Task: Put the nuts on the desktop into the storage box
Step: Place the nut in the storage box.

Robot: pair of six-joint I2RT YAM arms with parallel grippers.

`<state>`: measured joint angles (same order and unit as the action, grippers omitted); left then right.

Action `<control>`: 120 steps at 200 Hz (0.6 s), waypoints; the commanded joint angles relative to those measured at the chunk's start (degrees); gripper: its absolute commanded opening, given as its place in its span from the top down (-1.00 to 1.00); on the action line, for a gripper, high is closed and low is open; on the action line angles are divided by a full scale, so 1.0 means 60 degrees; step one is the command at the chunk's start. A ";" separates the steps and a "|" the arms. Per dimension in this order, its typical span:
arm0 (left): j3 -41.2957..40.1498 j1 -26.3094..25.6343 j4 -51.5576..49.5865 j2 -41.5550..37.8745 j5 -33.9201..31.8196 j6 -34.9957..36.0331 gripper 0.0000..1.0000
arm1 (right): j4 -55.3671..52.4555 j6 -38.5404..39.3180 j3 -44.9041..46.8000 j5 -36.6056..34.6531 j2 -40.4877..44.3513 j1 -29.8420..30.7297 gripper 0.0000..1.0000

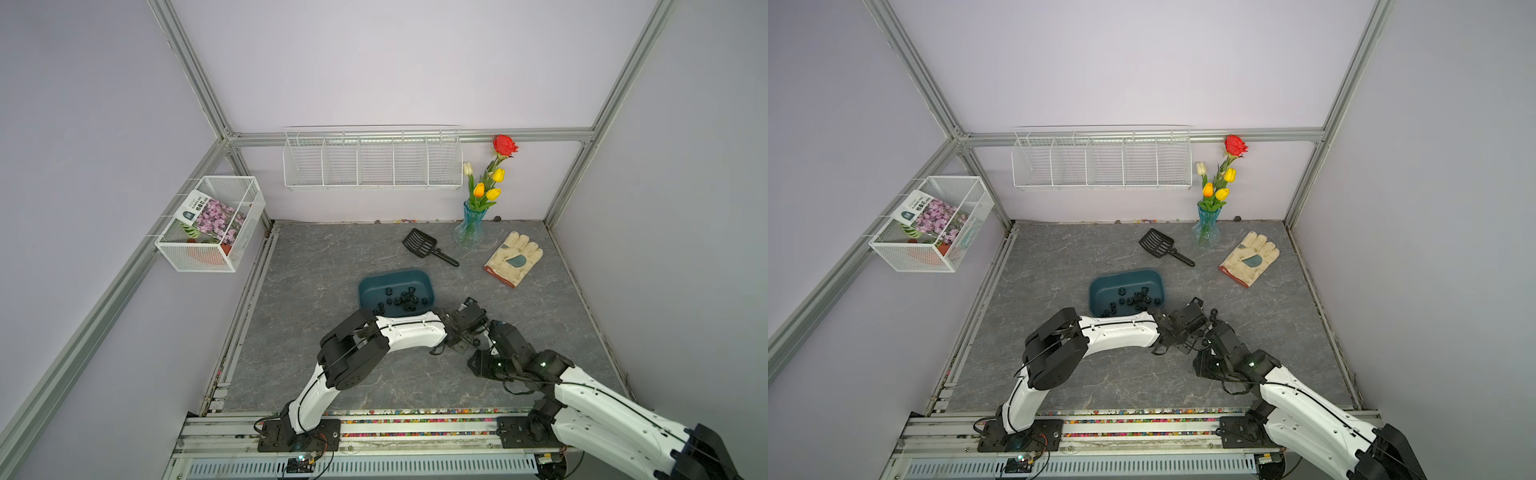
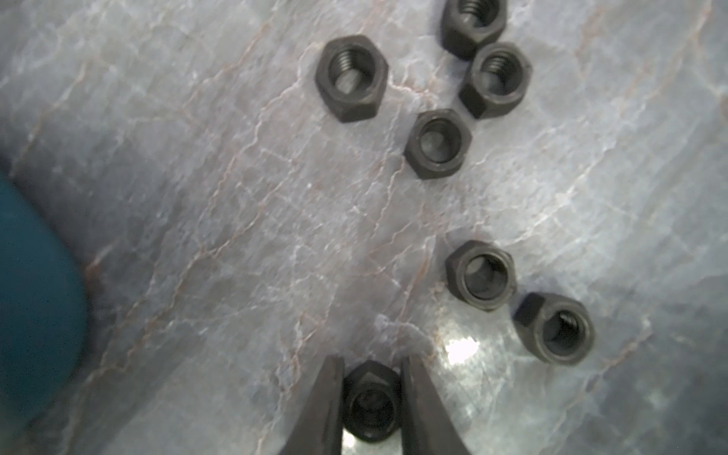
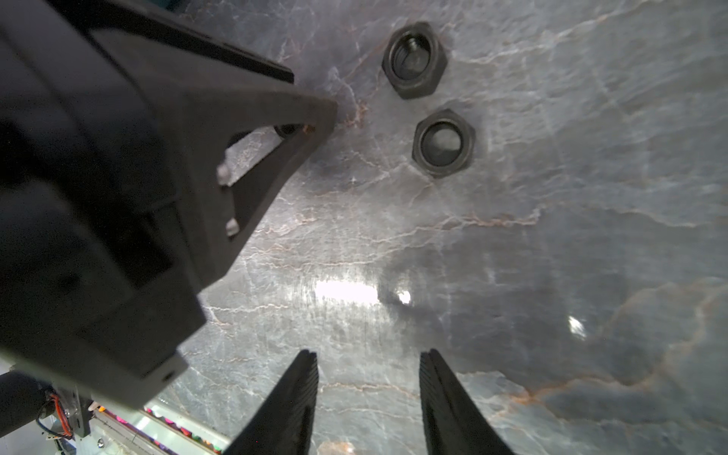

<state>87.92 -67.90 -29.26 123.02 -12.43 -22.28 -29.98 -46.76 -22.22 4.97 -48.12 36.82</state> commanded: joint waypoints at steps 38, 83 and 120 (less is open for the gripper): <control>-0.0127 -0.0051 -0.0562 0.0217 -0.0263 0.0017 0.75 | 0.0135 -0.0077 0.0229 0.0402 0.0376 -0.0023 0.06; 0.0152 0.0084 -0.0691 -0.0318 -0.0930 0.0312 0.76 | 0.0690 -0.0117 0.0312 0.0872 0.0879 -0.0014 0.06; 0.0300 0.0548 -0.0740 -0.0777 -0.1017 0.0501 0.75 | 0.0685 -0.0051 0.0278 0.0812 0.1119 -0.0017 0.06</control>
<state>87.92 -66.67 -32.34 122.04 -16.73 -20.75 -27.00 -46.92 -21.41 9.32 -42.54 36.82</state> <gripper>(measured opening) 0.239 0.471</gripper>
